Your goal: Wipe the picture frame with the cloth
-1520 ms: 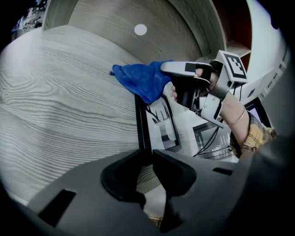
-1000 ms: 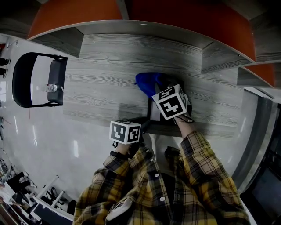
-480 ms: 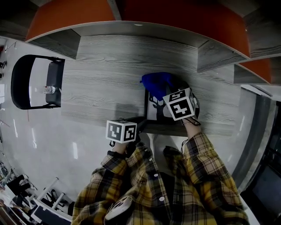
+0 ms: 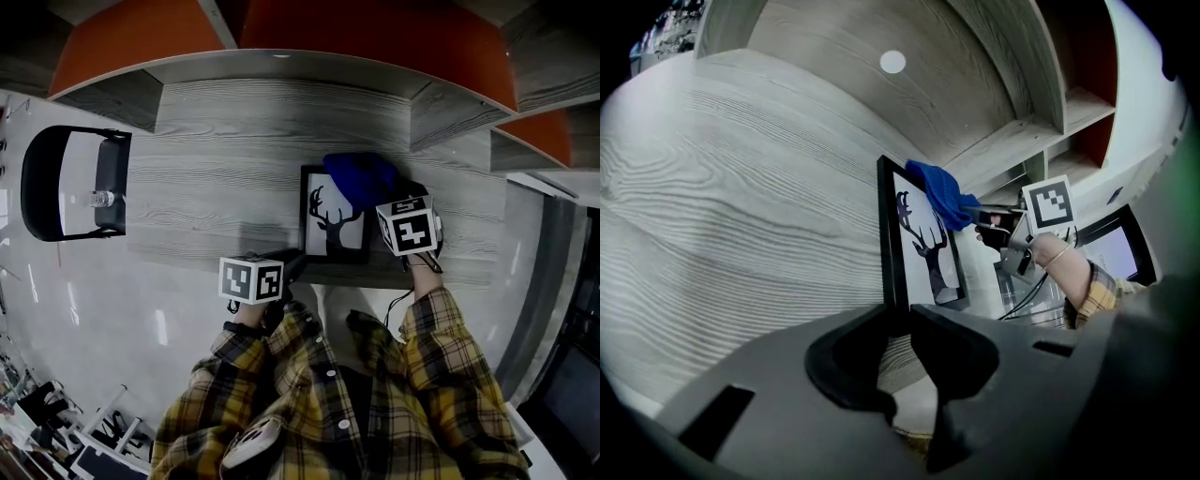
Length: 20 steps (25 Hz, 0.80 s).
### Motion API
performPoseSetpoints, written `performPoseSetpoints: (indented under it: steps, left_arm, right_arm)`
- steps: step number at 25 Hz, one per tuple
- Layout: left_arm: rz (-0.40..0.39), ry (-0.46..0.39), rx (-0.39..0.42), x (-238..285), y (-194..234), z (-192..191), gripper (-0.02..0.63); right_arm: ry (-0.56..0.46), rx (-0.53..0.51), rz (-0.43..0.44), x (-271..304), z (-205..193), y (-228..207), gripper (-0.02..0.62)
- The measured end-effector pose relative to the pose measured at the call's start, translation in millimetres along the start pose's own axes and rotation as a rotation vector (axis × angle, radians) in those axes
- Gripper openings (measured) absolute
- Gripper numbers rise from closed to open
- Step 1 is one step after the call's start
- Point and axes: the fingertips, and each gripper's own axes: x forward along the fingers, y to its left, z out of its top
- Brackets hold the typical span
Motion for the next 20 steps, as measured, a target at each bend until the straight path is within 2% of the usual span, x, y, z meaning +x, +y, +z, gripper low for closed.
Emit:
performPoseSetpoints:
  steps: [4,8,14,20]
  left_arm:
    - [0.002,0.004,0.002,0,-1,0,0.08]
    - [0.002,0.01,0.006,1,-1,1,0.08]
    - [0.009,0.016,0.01,1,-1,-1,0.08]
    - [0.01,0.021,0.013,2,-1,-1,0.08]
  right_arm:
    - [0.008,0.027,-0.009,-2,-15,-8,0.04]
    - [-0.049,0.042,0.002,-13,-4,-5,0.04]
    - [-0.193,0.072,0.072,-56,41,26,0.04]
    - [-0.347,0.014,0.199,-95,102,88,0.041]
